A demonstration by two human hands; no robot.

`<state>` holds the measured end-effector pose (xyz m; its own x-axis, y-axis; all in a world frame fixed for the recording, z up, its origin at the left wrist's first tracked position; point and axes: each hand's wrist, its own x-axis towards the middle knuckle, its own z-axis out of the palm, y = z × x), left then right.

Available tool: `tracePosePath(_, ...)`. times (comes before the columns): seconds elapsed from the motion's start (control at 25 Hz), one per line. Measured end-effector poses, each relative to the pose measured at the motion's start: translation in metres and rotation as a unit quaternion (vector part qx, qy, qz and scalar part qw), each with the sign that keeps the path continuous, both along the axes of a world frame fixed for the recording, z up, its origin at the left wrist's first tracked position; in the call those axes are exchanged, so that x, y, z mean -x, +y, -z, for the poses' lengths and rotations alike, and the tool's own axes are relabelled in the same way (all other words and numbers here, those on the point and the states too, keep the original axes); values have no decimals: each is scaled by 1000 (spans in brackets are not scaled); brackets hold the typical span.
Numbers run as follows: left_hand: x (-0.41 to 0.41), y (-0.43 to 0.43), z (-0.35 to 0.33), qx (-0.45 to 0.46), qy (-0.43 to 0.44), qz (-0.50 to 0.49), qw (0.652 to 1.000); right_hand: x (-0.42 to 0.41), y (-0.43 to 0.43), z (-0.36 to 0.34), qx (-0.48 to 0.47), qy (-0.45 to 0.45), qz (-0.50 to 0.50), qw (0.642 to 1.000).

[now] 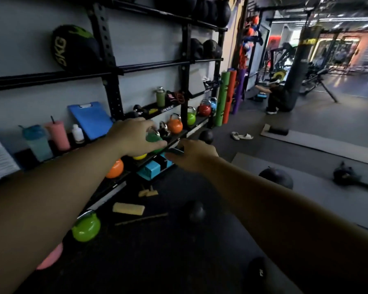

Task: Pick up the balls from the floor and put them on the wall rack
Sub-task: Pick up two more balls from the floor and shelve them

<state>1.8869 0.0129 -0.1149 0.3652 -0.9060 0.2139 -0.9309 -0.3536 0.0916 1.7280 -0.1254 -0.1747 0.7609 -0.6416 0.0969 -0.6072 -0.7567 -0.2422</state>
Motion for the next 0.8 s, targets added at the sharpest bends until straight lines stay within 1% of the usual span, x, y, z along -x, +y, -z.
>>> tracePosePath(0.16,67,-87,48,-19,44,22,999,67,-72,37,-30,42,20,998)
tracePosePath(0.36,85,-147,98,-78,66,6,995,96,-133,80,-83,60,42,994)
tracePosePath(0.48,70,-190,133,-96,72,6,993,94,-176,118,-77,65,68,993)
tracePosePath(0.56,53,-221,163,-108,80,16,991,84,-205,147,-80,83,77,990)
tracePosePath(0.8,-24,-331,249,-187,124,58,973,14,-289,221,-120,131,116,977)
